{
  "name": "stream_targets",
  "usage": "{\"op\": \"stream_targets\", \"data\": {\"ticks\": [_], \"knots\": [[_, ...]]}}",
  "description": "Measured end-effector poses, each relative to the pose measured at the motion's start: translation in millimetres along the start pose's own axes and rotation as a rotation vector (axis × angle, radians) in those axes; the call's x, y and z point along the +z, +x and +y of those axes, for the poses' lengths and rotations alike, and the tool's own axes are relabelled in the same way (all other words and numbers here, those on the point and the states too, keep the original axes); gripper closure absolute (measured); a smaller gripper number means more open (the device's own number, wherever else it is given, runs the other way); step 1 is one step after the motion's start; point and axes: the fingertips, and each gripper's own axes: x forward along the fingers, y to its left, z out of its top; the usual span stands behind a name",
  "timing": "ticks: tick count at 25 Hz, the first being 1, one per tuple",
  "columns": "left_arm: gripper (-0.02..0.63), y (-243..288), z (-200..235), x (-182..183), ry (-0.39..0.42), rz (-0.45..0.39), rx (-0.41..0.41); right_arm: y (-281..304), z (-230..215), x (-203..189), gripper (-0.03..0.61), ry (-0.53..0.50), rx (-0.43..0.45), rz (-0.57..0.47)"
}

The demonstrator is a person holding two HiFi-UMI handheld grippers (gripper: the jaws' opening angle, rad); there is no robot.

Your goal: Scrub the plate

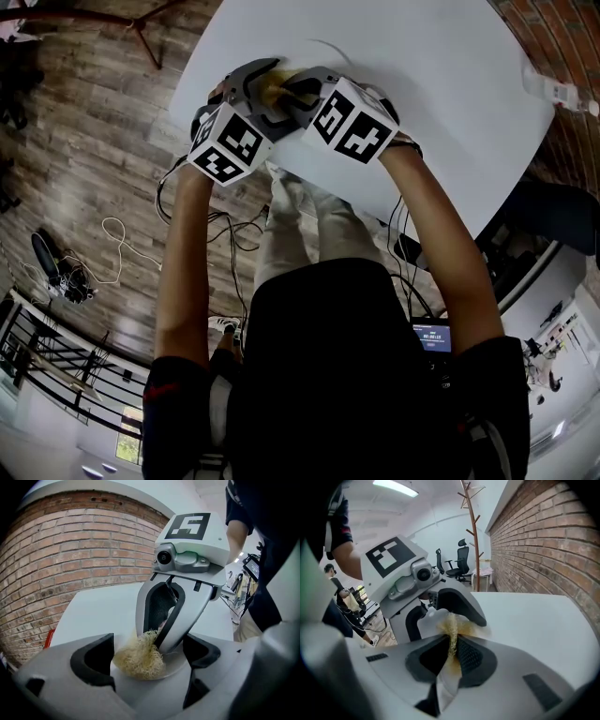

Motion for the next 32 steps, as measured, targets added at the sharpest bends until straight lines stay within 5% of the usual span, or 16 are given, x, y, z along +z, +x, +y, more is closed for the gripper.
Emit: {"op": "stream_targets", "data": {"ticks": [11,19,32], "knots": [[0.172,-2,0,-2,-0.005,0.003,0.0,2,4,1,0.524,0.016,0.037,-0.011],[0.172,-3,3,3,-0.052,0.031,0.0,-9,-1,3,0.525,0.029,0.006,-0.044],[0.173,-25,8,19,-0.023,0.025,0.048,-43,-15,-5,0.525,0.131,-0.061,-0.08]]}}
